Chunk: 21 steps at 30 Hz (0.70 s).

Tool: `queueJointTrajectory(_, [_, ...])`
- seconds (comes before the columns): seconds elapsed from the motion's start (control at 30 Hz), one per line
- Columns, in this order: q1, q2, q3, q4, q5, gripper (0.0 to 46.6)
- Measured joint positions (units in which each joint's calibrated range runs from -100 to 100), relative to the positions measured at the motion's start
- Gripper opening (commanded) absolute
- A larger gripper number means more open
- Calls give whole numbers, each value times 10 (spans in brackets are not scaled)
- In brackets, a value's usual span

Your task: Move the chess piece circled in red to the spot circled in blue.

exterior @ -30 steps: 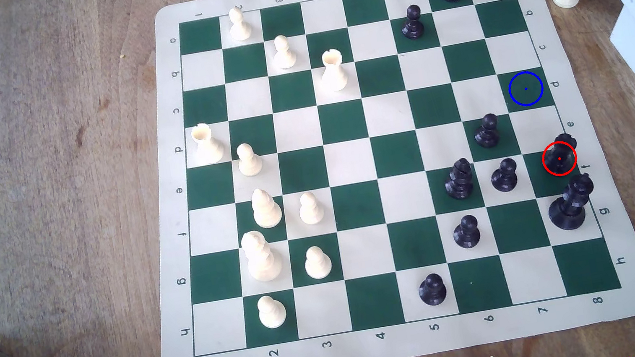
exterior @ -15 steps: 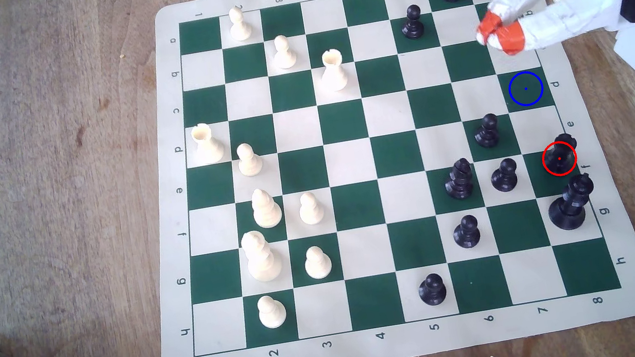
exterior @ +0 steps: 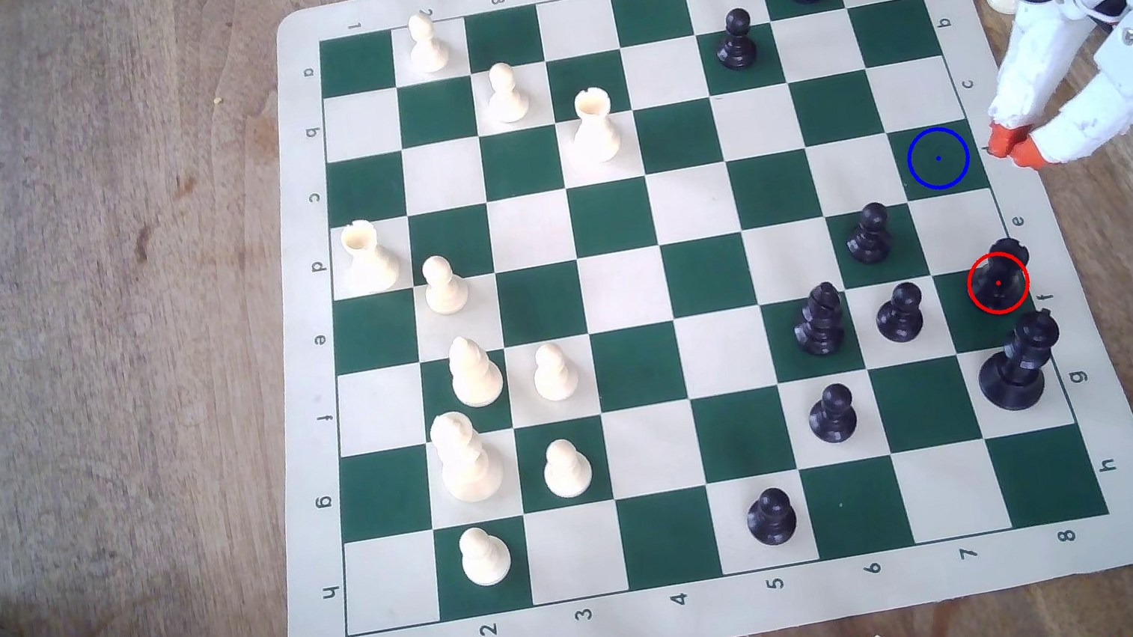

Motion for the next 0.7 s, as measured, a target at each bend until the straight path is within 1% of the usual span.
queueJointTrajectory(0.1, [-15, 10, 0, 26, -8, 83])
queueJointTrajectory(0.17, [-22, 10, 3, 29, -11, 123])
queueJointTrajectory(0.23, [-27, 8, 14, 26, -14, 128])
queueJointTrajectory(0.33, [-35, 1, 50, 5, -21, 158])
queueJointTrajectory(0.47, [-38, -2, 99, -33, -22, 152])
queueJointTrajectory(0.7, [-38, 4, 138, -84, -22, 171])
